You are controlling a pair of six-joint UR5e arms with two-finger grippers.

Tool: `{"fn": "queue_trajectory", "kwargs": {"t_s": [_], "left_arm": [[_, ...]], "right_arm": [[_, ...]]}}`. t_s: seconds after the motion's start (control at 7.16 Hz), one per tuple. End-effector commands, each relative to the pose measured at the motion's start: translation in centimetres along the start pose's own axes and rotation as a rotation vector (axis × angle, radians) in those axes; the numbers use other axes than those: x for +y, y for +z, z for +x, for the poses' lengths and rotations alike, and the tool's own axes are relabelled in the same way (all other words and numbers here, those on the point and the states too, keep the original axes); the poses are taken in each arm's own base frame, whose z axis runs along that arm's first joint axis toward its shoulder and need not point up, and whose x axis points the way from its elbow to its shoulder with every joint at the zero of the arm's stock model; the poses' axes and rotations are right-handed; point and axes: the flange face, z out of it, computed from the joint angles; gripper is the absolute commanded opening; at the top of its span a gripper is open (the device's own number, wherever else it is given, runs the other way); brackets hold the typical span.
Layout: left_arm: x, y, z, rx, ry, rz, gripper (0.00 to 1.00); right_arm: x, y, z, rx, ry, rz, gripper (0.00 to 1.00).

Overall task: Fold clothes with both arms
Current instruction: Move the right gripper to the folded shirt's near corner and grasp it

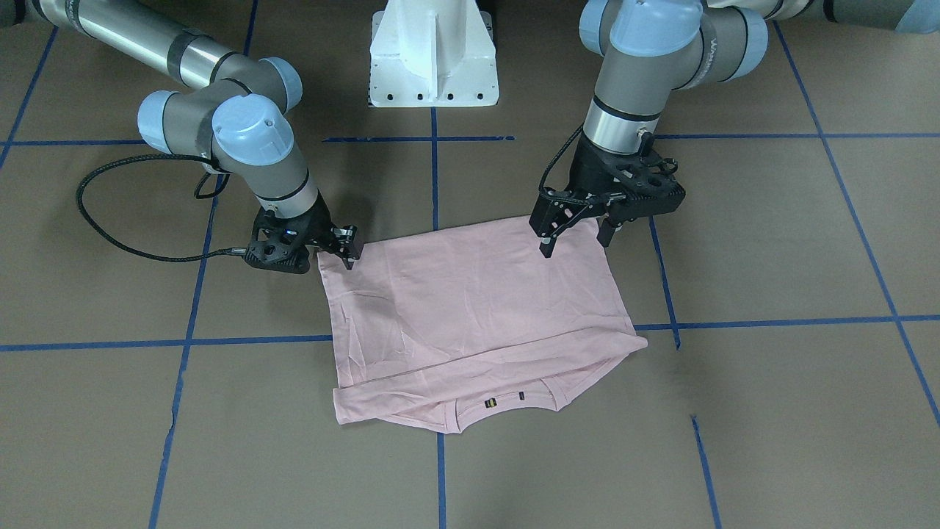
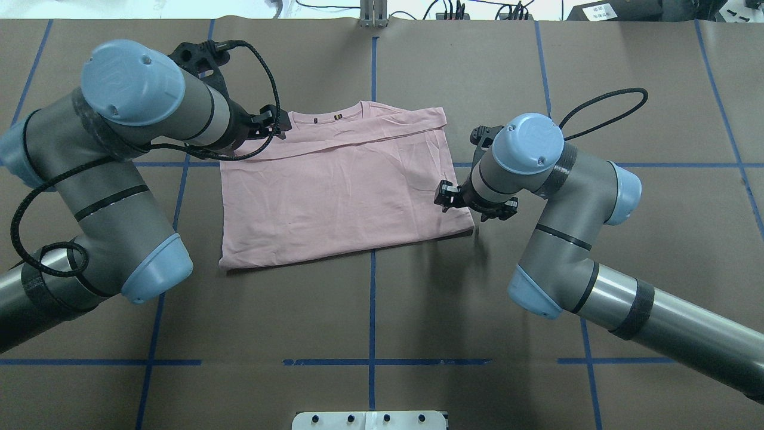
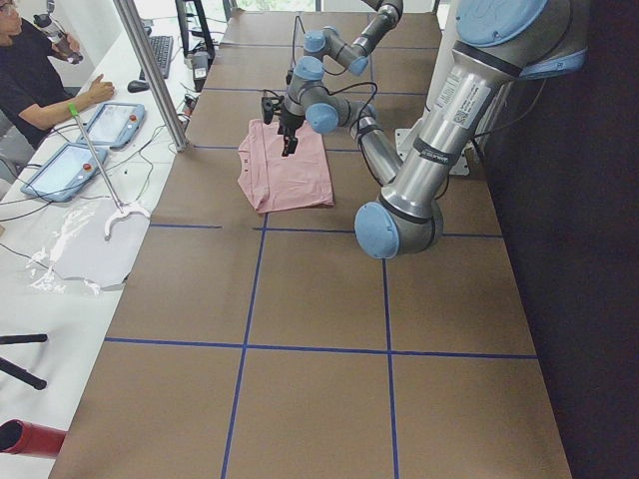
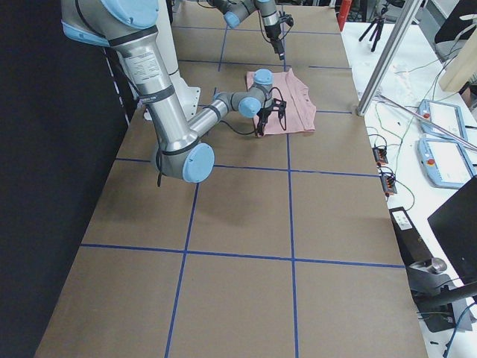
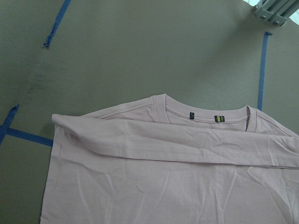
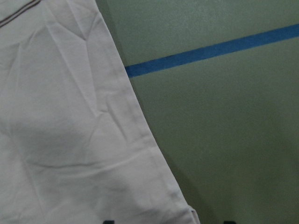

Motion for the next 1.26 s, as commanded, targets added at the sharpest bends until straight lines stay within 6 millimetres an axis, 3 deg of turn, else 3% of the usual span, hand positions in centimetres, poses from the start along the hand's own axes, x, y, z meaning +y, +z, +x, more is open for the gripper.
{"fn": "queue_trajectory", "kwargs": {"t_s": [0.0,0.14,0.28,0.7,0.98,1.12], "left_arm": [[0.0,-0.1,0.2,0.004,0.001,0.001,1.0],[0.0,-0.2,0.3,0.007,0.001,0.001,1.0],[0.0,-0.5,0.5,0.012,0.003,0.004,1.0],[0.1,-1.0,0.6,0.022,0.005,0.004,1.0],[0.1,-1.1,0.8,0.024,0.005,0.004,1.0],[0.2,-1.1,0.8,0.024,0.006,0.003,1.0]], "right_arm": [[1.1,1.1,0.4,0.016,-0.008,-0.017,0.79],[1.1,1.1,0.4,0.016,-0.008,-0.019,0.73],[1.1,1.4,0.6,0.021,-0.007,-0.025,0.46],[1.1,1.5,1.2,0.025,-0.016,-0.031,0.0],[0.8,1.3,1.3,0.023,-0.014,-0.031,0.0],[0.4,0.2,2.1,0.01,-0.011,-0.039,0.0]]}}
